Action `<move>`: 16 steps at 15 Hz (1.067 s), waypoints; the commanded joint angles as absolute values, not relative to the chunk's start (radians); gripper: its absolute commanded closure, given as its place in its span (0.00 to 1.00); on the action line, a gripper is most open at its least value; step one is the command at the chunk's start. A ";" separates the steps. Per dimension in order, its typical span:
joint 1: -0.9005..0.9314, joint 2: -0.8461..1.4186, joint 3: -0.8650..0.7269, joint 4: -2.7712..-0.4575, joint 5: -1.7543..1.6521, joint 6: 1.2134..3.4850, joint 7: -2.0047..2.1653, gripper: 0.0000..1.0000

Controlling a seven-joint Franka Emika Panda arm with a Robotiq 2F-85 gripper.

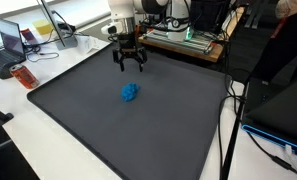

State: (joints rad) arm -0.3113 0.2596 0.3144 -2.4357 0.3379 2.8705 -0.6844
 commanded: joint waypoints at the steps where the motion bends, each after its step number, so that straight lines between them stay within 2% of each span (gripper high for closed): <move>1: -0.357 0.295 0.337 -2.379 0.422 2.814 -0.842 0.00; 9: -0.426 0.384 0.364 -2.296 0.520 2.783 -1.183 0.00; 16: -0.658 0.444 0.550 -2.279 0.768 2.765 -1.574 0.00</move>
State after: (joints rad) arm -0.5546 0.4200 0.4714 -2.2943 0.6769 2.8000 -1.4181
